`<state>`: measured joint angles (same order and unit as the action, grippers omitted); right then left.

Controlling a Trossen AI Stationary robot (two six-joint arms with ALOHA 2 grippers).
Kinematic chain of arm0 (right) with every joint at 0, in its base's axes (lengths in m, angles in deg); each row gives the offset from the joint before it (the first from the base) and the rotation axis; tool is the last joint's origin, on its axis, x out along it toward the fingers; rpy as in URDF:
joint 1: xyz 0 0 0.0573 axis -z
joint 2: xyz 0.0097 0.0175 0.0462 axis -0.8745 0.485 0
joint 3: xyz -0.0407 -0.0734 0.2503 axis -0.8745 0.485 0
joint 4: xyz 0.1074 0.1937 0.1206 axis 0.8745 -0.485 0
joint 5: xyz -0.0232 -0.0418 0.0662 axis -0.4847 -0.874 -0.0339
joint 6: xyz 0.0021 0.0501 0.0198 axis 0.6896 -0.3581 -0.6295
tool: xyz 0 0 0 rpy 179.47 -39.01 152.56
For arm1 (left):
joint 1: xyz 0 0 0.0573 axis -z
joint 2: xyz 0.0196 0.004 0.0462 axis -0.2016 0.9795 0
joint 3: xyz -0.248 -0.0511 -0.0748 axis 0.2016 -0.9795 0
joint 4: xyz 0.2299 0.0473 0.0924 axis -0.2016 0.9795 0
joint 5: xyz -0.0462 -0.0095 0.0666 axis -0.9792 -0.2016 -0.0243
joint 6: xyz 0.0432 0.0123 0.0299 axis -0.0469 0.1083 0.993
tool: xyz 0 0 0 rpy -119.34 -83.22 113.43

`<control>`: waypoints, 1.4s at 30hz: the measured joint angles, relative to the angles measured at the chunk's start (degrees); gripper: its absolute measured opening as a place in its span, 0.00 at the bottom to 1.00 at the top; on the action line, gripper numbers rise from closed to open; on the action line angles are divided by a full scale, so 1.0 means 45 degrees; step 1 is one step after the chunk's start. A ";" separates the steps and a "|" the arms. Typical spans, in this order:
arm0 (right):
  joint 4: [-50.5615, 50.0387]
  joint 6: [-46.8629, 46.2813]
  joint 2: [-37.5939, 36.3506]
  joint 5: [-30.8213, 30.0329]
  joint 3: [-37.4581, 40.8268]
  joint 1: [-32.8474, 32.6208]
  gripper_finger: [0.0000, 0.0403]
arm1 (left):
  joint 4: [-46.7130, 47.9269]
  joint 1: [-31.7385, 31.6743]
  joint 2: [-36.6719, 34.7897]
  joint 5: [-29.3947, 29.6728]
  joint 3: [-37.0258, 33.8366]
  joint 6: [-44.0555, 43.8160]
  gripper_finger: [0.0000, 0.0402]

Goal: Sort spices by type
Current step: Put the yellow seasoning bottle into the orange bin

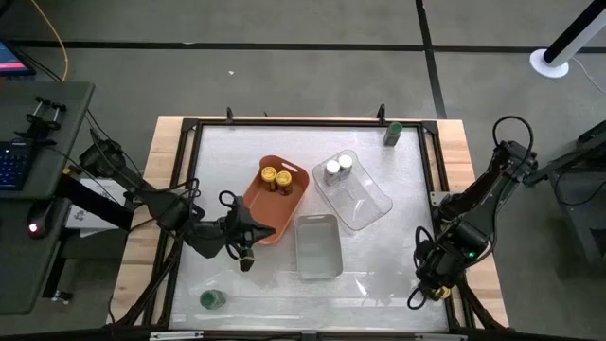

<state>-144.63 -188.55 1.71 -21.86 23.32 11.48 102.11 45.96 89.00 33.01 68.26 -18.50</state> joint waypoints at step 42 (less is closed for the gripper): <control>0.2504 0.2085 0.3278 -0.0302 -0.0039 0.0909 0.00 | 0.0282 0.0019 -0.0699 -0.0430 0.0000 0.1714 0.00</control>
<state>-133.36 -179.17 16.46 -23.22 23.14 15.58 103.38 46.05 85.86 31.08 68.26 -10.78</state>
